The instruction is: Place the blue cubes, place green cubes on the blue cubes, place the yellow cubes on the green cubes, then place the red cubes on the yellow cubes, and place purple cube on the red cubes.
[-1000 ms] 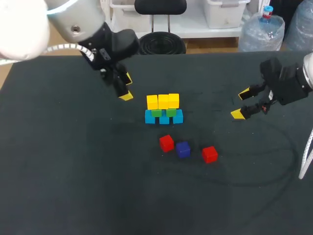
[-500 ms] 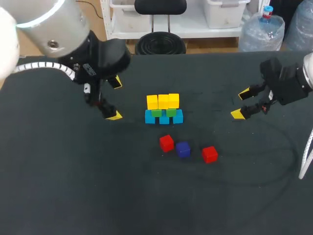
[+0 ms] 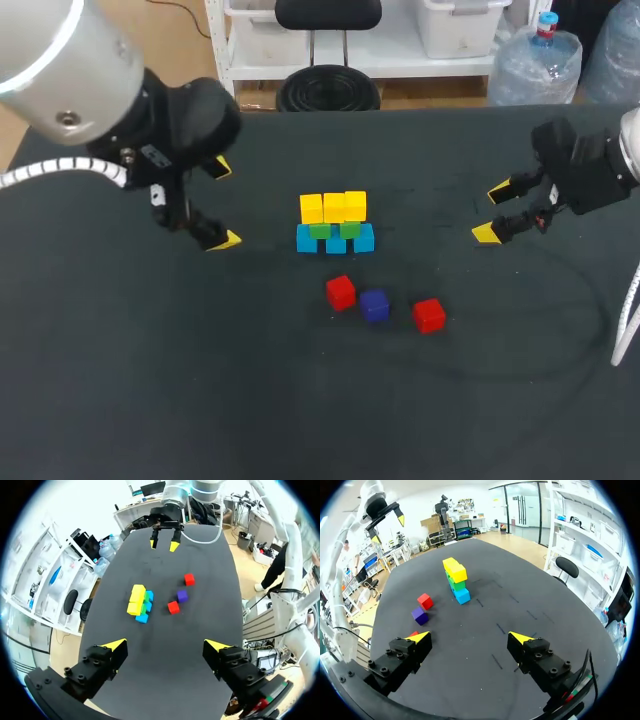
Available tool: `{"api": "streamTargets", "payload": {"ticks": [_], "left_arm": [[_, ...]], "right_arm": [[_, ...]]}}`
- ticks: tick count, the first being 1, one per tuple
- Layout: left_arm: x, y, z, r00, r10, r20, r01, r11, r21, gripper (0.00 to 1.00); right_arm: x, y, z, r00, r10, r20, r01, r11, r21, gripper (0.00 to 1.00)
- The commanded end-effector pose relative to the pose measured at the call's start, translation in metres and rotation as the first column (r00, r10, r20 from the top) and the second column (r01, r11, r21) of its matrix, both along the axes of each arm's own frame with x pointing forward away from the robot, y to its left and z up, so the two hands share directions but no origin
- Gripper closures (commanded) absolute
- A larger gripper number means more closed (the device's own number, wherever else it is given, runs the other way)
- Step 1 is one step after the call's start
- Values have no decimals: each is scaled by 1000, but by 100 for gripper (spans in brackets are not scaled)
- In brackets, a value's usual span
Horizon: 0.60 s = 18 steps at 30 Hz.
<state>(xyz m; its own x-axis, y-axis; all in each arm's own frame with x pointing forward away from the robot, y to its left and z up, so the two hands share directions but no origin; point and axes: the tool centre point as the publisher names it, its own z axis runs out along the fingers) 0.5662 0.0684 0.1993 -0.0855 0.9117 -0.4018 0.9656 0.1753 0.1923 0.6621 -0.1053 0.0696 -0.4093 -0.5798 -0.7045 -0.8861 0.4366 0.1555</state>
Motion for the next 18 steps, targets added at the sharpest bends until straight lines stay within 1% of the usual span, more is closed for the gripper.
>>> {"api": "streamTargets", "payload": {"ticks": [1,10,13,15,18], "left_arm": [[-6,6,-1,1000,-1,17,2,1000,-23,0],[-6,6,-1,1000,-1,17,2,1000,-23,0],[-6,6,-1,1000,-1,17,2,1000,-23,0],[-6,6,-1,1000,-1,17,2,1000,-23,0],[-6,6,-1,1000,-1,17,2,1000,-23,0]], "right_arm": [[1,0,-1,1000,1,1,-1,1000,3,0],[1,0,-1,1000,1,1,-1,1000,3,0],[-2,4,-6,997,80,17,-79,996,-36,0],[-6,7,-9,993,120,9,-120,991,-56,0],[-18,12,-15,977,214,-11,-214,972,-95,0]]}}
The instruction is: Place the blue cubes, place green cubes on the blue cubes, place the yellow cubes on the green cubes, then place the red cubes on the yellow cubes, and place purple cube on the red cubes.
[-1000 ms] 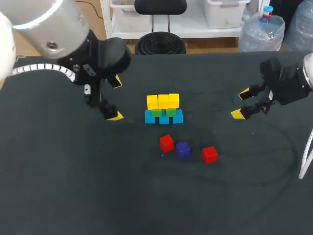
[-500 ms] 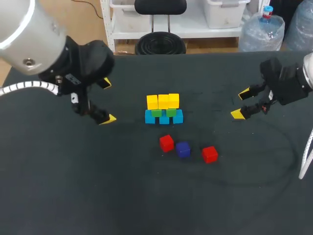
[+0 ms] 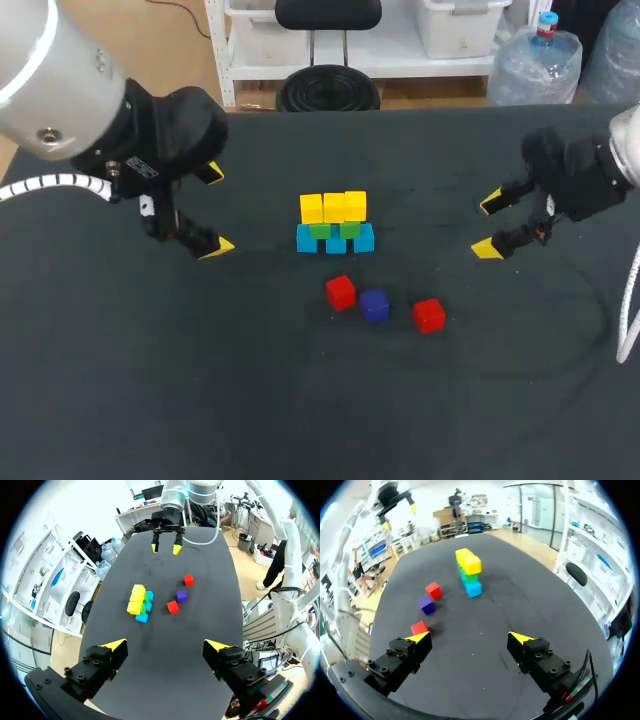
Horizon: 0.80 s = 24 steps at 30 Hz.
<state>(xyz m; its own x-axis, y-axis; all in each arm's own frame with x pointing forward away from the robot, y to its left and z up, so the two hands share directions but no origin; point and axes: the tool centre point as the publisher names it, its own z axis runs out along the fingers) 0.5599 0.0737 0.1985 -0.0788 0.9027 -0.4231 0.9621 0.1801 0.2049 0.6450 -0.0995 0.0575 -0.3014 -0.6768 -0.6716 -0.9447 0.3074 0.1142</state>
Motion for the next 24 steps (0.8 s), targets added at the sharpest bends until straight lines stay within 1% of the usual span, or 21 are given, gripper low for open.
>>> {"api": "streamTargets", "payload": {"ticks": [1,3,6,9,10,12,14,19,20,24], "left_arm": [[0,1,0,1000,-2,0,2,1000,-2,0],[0,1,0,1000,-2,0,2,1000,-2,0],[0,1,0,1000,-2,0,2,1000,-2,0],[0,1,0,1000,-2,0,2,1000,-2,0],[0,1,0,1000,-2,0,2,1000,-2,0],[0,1,0,1000,-2,0,2,1000,-2,0],[0,1,0,1000,-2,0,2,1000,-2,0],[0,1,0,1000,-2,0,2,1000,-2,0],[0,1,0,1000,-2,0,2,1000,-2,0],[0,1,0,1000,-2,0,2,1000,-2,0]], "right_arm": [[-7,8,-5,995,98,-23,-99,994,-48,0],[-16,10,-9,986,165,-21,-166,982,-84,0],[-36,11,-14,947,320,-15,-319,936,-146,0],[-50,8,-16,902,432,11,-420,883,-211,0],[-53,7,-16,890,455,8,-443,870,-215,0],[-60,4,-15,873,489,0,-477,852,-217,0],[-66,3,-15,853,522,9,-506,832,-226,0],[-78,11,-15,809,587,29,-563,788,-247,0],[-79,14,-15,804,594,32,-569,784,-249,0],[-81,26,-19,803,595,33,-568,781,-258,0]]}}
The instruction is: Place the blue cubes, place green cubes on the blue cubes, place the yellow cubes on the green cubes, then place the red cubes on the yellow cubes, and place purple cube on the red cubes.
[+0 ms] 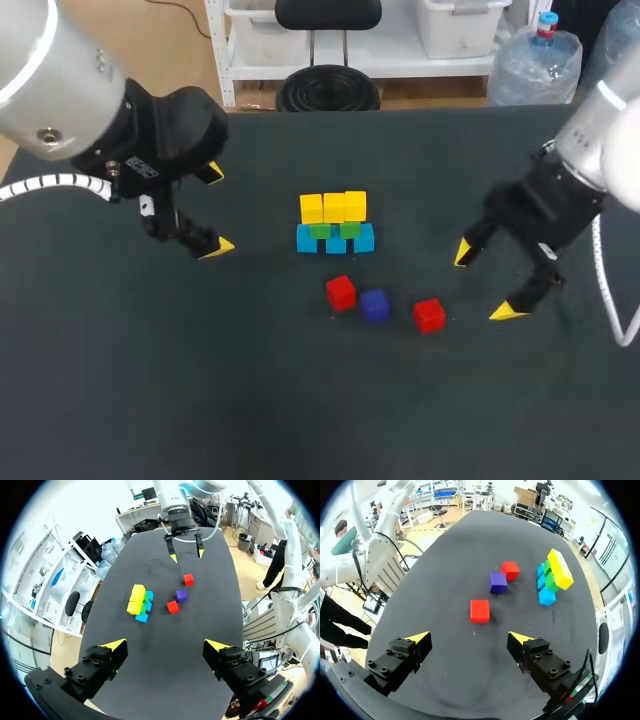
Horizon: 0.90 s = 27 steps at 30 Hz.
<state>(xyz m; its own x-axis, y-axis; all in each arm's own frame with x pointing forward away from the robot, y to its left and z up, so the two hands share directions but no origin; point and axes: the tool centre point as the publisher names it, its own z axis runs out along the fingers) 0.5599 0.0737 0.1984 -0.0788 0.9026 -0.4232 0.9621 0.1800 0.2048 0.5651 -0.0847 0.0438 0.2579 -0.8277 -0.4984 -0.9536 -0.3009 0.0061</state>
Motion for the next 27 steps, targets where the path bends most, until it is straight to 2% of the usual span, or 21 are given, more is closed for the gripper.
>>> {"api": "streamTargets", "payload": {"ticks": [1,14,27], "left_arm": [[0,1,0,1000,-2,0,2,1000,-2,0],[0,1,0,1000,-2,0,2,1000,-2,0],[0,1,0,1000,-2,0,2,1000,-2,0]], "right_arm": [[-2,14,-7,1000,-1,12,1,1000,-15,0],[-4,41,-26,999,-43,-4,43,998,-39,0],[-4,45,-43,998,-47,-39,44,997,-67,0]]}}
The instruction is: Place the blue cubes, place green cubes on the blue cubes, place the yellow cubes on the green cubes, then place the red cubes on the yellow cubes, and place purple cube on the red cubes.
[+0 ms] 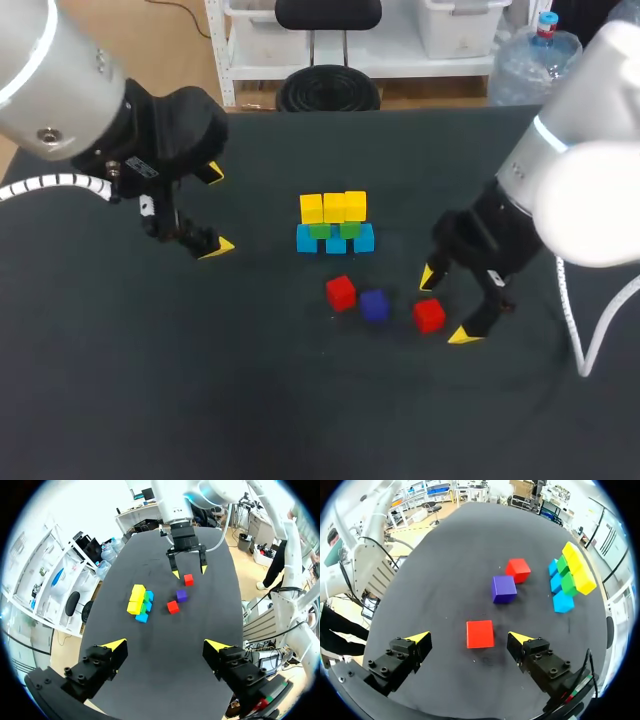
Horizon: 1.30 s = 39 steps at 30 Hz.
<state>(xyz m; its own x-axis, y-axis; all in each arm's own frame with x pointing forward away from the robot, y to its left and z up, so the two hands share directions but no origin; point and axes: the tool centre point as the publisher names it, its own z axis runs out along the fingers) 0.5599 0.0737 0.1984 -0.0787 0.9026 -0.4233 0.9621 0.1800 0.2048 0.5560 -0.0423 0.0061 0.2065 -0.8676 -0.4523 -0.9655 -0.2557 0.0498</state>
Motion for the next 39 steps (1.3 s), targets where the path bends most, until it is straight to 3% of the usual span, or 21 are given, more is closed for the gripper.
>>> {"api": "streamTargets", "payload": {"ticks": [1,7,10,15,17,22,24,30,39], "left_arm": [[0,1,0,1000,-2,0,2,1000,-1,0],[0,1,0,1000,-2,0,2,1000,-1,0],[0,1,0,1000,-2,0,2,1000,-1,0],[0,1,0,1000,-2,0,2,1000,-1,0],[0,1,0,1000,-2,0,2,1000,-1,0],[0,1,0,1000,-2,0,2,1000,-1,0],[0,1,0,1000,-2,0,2,1000,-1,0],[0,1,0,1000,-2,0,2,1000,-1,0],[0,1,0,1000,-2,0,2,1000,-1,0]], "right_arm": [[6,3,-6,1000,-1,-14,1,1000,-4,0],[10,3,-9,1000,1,-17,-2,1000,-10,8],[11,4,-11,1000,5,-17,-5,1000,-12,20],[12,6,-12,1000,8,-18,-9,1000,-14,26],[13,6,-13,1000,11,-18,-11,1000,-15,35],[13,6,-14,1000,14,-17,-15,1000,-18,72],[14,6,-13,1000,14,-17,-14,1000,-18,100],[17,4,-7,1000,-3,-4,3,1000,-16,100],[29,5,28,996,-80,43,80,997,4,100]]}}
